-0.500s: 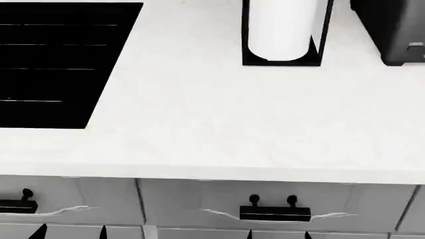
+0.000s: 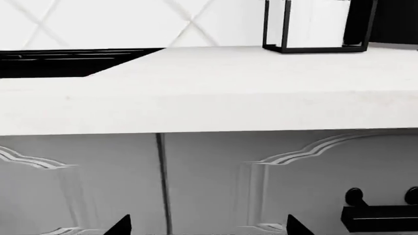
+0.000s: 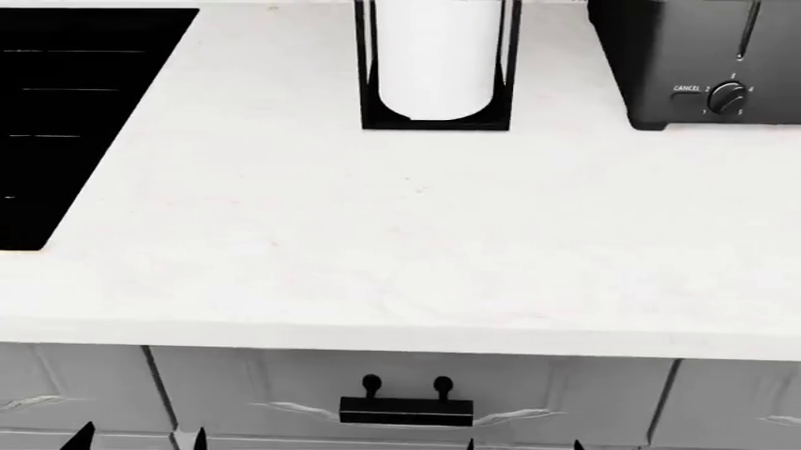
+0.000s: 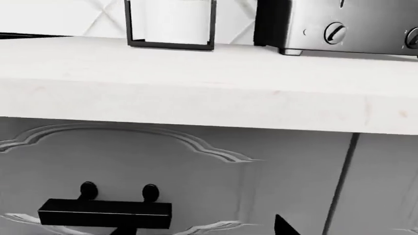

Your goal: Place the avocado, onion, tomato and bell pepper on the cutting board.

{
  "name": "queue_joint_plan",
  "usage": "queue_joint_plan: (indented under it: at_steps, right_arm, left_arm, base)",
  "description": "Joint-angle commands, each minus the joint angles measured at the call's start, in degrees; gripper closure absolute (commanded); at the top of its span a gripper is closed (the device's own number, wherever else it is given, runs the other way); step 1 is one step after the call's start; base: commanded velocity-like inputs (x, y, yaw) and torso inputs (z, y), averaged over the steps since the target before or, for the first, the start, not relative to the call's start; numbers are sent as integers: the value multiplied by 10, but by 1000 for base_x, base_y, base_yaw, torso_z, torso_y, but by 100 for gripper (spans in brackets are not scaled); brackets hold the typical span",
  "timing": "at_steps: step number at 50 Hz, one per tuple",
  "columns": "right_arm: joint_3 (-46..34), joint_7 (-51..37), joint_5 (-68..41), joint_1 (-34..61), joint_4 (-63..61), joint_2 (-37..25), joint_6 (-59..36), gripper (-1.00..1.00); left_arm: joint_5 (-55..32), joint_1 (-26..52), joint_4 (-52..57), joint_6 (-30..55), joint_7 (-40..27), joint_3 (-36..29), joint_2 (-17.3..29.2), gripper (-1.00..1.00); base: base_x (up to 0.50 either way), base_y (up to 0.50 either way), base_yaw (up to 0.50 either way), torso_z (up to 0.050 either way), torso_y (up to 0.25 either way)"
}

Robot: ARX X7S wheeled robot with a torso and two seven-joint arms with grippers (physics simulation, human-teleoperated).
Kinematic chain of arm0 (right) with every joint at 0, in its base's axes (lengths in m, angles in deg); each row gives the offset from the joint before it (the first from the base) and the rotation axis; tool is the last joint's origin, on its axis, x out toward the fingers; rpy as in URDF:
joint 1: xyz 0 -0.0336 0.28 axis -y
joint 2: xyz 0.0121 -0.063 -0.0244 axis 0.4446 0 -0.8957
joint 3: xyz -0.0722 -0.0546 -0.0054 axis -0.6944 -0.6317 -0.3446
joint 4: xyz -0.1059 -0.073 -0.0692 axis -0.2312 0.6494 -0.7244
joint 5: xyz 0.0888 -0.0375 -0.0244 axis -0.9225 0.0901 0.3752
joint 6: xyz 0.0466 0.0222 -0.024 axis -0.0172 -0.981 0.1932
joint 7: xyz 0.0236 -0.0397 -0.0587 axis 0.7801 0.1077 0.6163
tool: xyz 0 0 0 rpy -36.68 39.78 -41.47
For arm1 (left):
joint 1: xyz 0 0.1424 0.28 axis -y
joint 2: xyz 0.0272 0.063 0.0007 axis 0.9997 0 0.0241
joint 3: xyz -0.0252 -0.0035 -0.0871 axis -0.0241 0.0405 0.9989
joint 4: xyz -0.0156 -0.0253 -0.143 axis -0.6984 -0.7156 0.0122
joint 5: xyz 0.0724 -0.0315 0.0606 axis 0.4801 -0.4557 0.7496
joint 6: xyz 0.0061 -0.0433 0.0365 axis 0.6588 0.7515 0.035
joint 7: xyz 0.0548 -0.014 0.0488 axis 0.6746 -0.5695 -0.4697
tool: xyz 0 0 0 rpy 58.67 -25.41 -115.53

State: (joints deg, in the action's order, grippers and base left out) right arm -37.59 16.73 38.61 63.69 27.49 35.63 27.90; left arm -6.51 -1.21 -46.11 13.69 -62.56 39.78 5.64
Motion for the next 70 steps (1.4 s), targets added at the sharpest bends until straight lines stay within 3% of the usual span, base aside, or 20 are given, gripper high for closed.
queue_joint_plan:
  at_steps: [1,53,58,59,61,70]
  right_arm:
    - [-4,0,22,-3,-5,3,9,-100]
    - [-52,-48,3,21,35,-26,10,-100]
    - [-52,-52,1,4,11,-33,12,-100]
    - [-48,-50,-7,-1,4,-35,10,-100]
    - [-51,-52,-3,-4,-11,-38,0,-100]
    - [-55,-56,-8,3,1,-40,4,-100]
  left_arm:
    - [11,-3,11,6,-2,3,-2,-100]
    - [-36,8,2,26,-38,-27,35,-100]
    - [-28,3,10,22,-41,-35,41,-100]
    - [-24,13,-32,-15,-40,-37,37,-100]
    - [-16,0,14,16,-52,-45,34,-100]
    - [-25,4,10,19,-54,-48,38,-100]
  base:
    - [0,438,0,0,0]
    - [0,487,0,0,0]
    - [0,500,0,0,0]
    - [0,500,0,0,0]
    - [0,500,0,0,0]
    - [0,500,0,0,0]
